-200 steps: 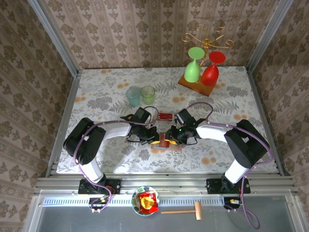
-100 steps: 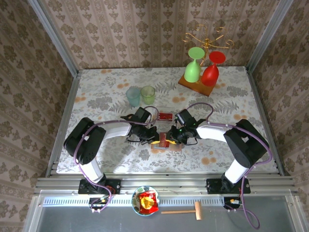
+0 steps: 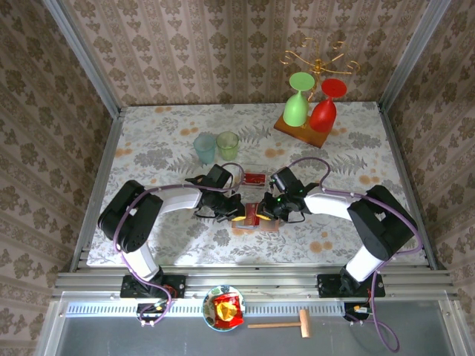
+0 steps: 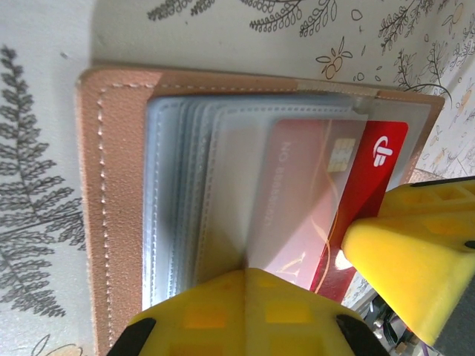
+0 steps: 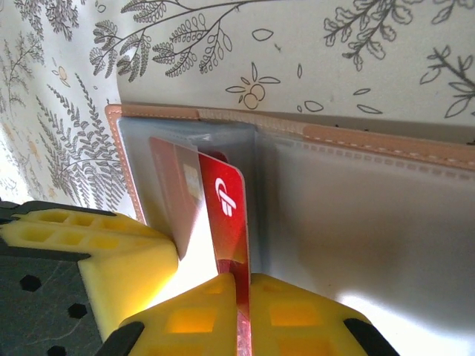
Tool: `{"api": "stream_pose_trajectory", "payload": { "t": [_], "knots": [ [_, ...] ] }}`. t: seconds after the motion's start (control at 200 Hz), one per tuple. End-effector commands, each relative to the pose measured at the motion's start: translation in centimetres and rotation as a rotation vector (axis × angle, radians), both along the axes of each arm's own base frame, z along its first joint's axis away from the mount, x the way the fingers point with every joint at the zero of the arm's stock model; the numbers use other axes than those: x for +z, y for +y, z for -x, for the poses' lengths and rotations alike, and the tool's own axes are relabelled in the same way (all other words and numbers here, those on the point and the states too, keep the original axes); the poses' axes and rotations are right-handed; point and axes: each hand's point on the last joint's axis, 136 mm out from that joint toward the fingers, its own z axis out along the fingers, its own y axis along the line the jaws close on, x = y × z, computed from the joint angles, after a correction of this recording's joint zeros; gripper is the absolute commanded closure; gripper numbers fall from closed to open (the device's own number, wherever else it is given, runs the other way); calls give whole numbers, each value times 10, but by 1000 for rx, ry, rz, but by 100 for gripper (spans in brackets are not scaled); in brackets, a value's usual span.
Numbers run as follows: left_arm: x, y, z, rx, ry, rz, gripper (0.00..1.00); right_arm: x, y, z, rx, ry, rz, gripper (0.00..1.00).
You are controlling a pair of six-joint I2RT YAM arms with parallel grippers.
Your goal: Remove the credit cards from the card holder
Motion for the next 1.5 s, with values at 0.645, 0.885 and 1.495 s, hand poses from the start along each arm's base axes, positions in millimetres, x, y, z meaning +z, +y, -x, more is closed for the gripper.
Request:
{"api": "stream_pose_trajectory", "payload": {
  "t": [0.645, 0.885, 1.495],
  "knots": [
    [-4, 6, 0, 13, 5, -10, 99, 4, -44, 16, 0, -10, 180, 91],
    [-5, 5, 0, 13, 8, -6, 99, 8, -44, 12, -13, -26, 180, 91],
    [-3, 3, -2, 14, 9, 7, 96, 12, -24, 5, 0, -21, 106, 89]
  ]
}}
